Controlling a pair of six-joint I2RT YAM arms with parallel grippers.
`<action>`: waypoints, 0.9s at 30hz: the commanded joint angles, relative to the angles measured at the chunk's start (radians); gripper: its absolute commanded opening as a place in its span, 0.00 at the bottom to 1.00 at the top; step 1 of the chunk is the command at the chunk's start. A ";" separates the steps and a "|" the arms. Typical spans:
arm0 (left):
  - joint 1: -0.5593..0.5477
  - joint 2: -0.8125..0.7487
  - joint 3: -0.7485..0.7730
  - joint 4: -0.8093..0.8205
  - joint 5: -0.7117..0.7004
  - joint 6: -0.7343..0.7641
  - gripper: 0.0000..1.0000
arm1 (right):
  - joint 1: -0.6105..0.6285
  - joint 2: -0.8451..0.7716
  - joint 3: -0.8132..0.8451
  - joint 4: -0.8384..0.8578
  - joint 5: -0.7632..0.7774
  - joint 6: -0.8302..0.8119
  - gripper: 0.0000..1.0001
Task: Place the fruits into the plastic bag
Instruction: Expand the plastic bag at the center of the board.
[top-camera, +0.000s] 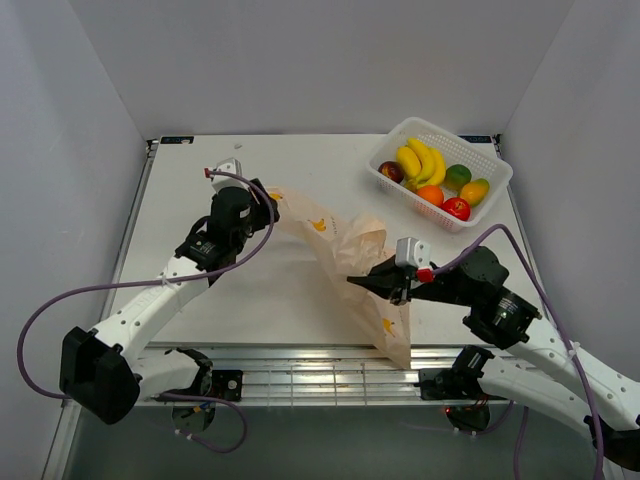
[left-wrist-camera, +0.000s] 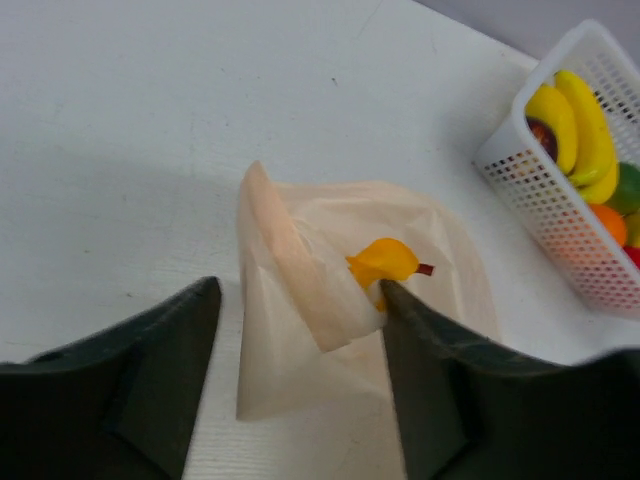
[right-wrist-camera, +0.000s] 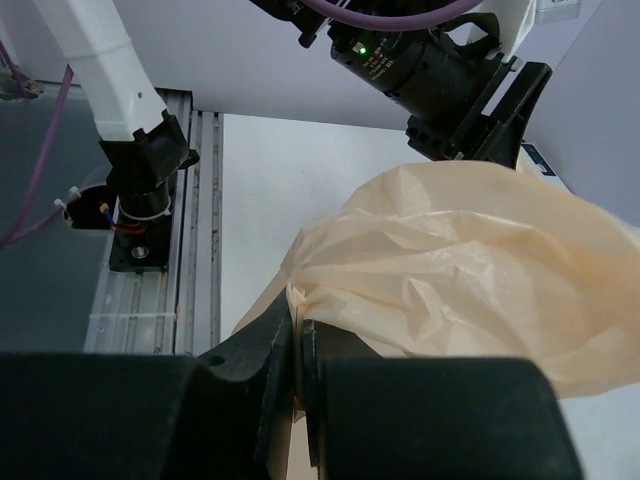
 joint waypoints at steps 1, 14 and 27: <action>0.006 -0.002 0.012 0.035 0.035 0.022 0.62 | -0.001 -0.017 0.023 0.009 -0.064 0.002 0.09; 0.008 -0.010 0.151 0.141 -0.053 0.135 0.00 | -0.016 0.201 0.170 -0.003 0.278 -0.202 0.08; 0.049 0.463 1.235 -0.424 0.051 0.153 0.00 | -0.470 0.582 0.766 0.011 -0.089 -0.170 0.13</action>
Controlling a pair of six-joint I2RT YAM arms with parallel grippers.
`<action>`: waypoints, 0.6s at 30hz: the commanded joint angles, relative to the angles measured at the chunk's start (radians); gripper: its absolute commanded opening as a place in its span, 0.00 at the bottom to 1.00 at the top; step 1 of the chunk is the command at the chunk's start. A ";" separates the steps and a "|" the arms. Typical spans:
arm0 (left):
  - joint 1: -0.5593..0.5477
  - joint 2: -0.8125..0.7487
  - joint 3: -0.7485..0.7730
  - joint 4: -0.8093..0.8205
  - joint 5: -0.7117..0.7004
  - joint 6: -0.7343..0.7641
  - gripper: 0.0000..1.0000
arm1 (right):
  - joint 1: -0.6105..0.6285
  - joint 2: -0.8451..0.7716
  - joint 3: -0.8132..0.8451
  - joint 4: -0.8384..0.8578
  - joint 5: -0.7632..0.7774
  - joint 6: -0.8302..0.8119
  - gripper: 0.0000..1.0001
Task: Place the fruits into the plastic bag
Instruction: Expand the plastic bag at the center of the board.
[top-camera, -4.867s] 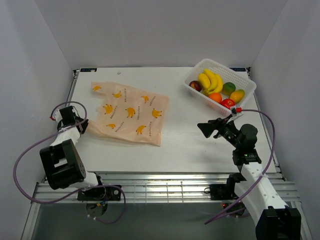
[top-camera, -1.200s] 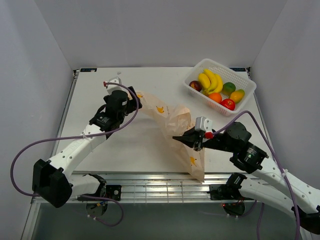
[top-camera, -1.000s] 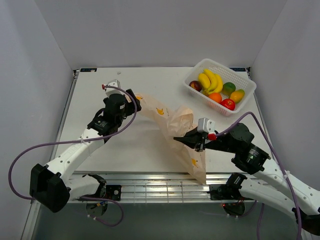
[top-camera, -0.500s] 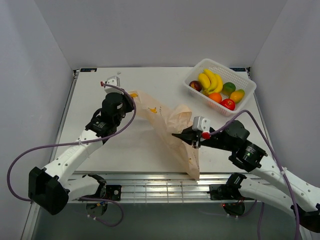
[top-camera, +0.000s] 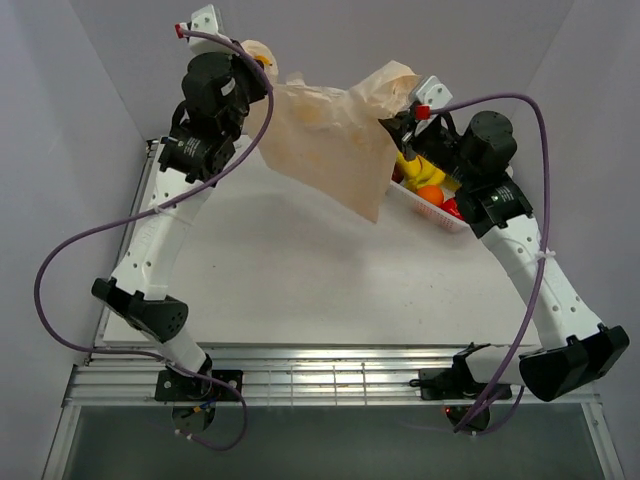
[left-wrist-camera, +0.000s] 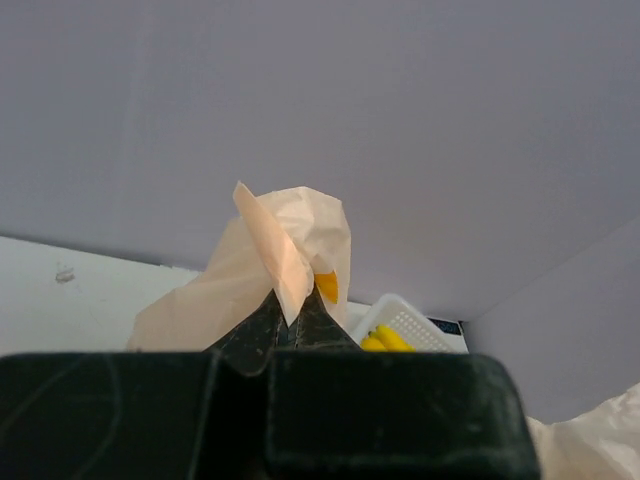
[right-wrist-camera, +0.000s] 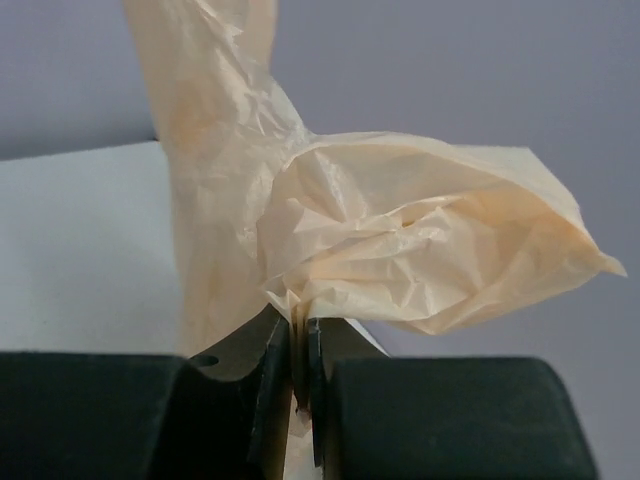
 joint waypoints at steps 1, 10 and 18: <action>0.008 -0.062 0.003 -0.202 0.085 -0.037 0.00 | 0.017 -0.045 0.036 0.054 -0.290 -0.038 0.13; -0.004 -0.535 -0.968 -0.070 0.389 -0.333 0.00 | 0.026 -0.191 -0.405 -0.208 -0.327 0.227 0.62; -0.047 -0.770 -1.195 -0.066 0.417 -0.382 0.00 | 0.038 -0.467 -0.474 -0.654 -0.052 0.275 0.90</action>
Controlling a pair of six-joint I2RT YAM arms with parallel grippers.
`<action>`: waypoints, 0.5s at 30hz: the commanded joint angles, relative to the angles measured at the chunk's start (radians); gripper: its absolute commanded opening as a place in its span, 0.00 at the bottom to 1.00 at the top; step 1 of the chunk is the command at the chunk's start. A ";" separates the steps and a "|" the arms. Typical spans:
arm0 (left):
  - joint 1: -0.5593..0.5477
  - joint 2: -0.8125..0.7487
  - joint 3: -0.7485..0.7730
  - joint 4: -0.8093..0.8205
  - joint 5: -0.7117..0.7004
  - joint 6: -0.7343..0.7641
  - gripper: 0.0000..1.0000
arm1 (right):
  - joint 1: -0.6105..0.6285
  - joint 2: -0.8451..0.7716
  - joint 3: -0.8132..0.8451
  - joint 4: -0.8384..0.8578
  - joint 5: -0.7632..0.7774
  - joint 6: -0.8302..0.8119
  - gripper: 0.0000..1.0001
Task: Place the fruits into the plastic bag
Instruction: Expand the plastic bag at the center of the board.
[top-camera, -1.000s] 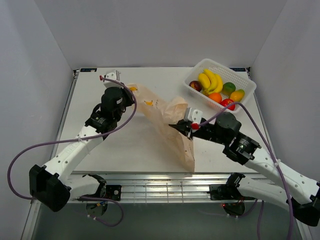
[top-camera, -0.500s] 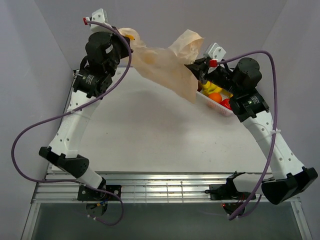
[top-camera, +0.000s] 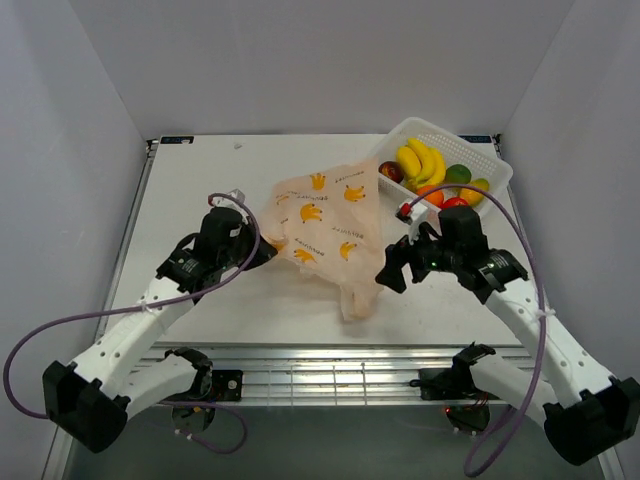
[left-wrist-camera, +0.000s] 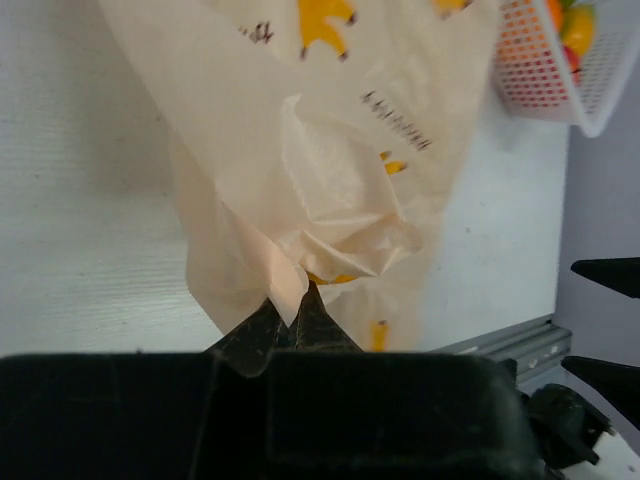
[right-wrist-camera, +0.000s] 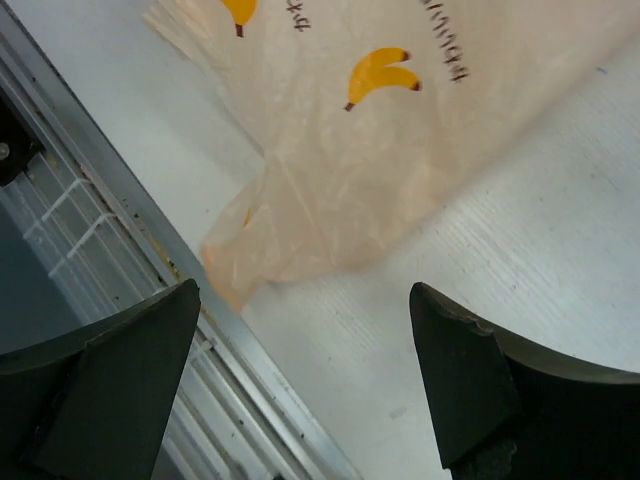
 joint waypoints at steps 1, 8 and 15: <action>-0.008 -0.148 0.019 0.063 0.037 -0.031 0.00 | 0.010 -0.161 0.157 -0.181 0.107 0.033 0.90; -0.027 -0.184 -0.019 0.100 0.130 -0.028 0.00 | 0.031 -0.051 0.294 -0.196 -0.007 0.004 0.90; -0.052 -0.185 -0.007 0.128 0.167 -0.046 0.00 | 0.388 0.069 0.261 0.048 0.284 0.068 0.90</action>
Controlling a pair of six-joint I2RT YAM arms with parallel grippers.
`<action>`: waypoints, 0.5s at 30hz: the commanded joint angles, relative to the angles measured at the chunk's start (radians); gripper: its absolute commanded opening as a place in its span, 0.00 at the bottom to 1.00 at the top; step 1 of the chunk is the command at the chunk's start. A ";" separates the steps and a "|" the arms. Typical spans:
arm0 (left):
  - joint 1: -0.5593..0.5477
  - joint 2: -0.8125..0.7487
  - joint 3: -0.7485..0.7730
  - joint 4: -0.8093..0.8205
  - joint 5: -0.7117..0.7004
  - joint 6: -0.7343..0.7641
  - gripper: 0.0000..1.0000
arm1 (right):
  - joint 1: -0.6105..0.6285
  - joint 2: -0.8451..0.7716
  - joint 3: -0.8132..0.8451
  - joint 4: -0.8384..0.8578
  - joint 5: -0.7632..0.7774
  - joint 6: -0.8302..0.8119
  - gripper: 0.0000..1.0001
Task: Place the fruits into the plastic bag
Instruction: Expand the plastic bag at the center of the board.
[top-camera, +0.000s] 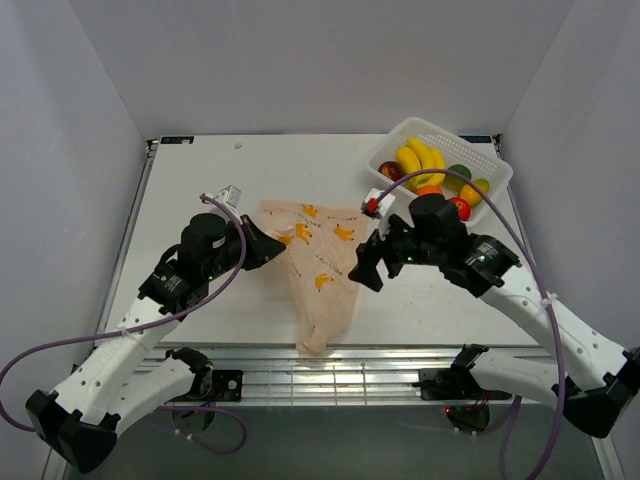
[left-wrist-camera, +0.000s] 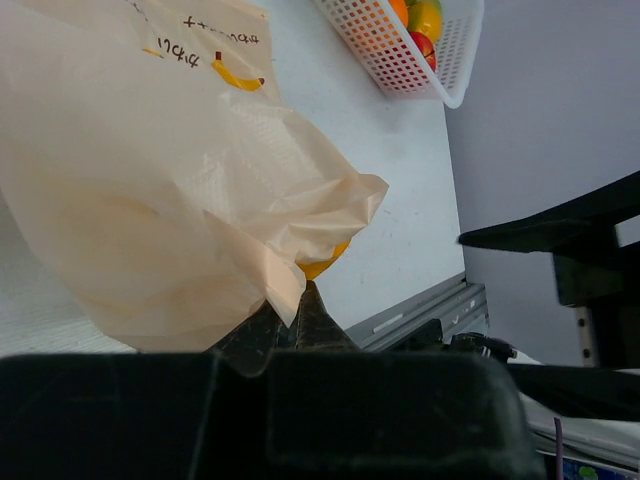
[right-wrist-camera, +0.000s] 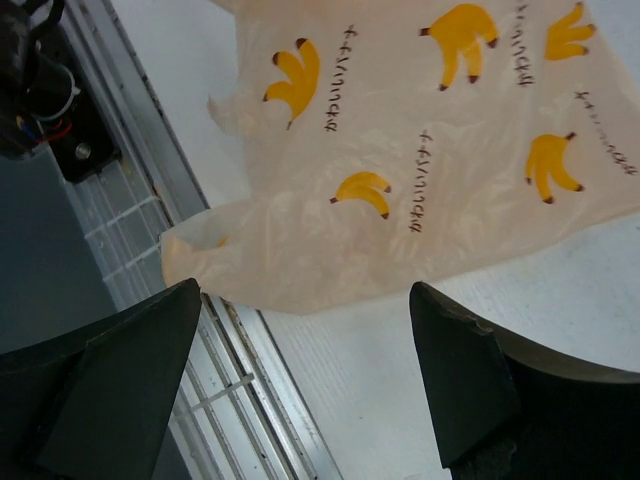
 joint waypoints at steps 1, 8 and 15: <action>-0.015 -0.010 0.004 0.041 0.038 -0.020 0.00 | 0.170 0.055 -0.013 0.150 0.137 0.042 0.90; -0.038 -0.033 0.009 0.042 0.028 -0.040 0.00 | 0.348 0.151 -0.114 0.338 0.499 0.197 0.90; -0.041 -0.055 0.009 0.042 0.035 -0.037 0.00 | 0.414 0.211 -0.143 0.423 0.602 0.182 0.90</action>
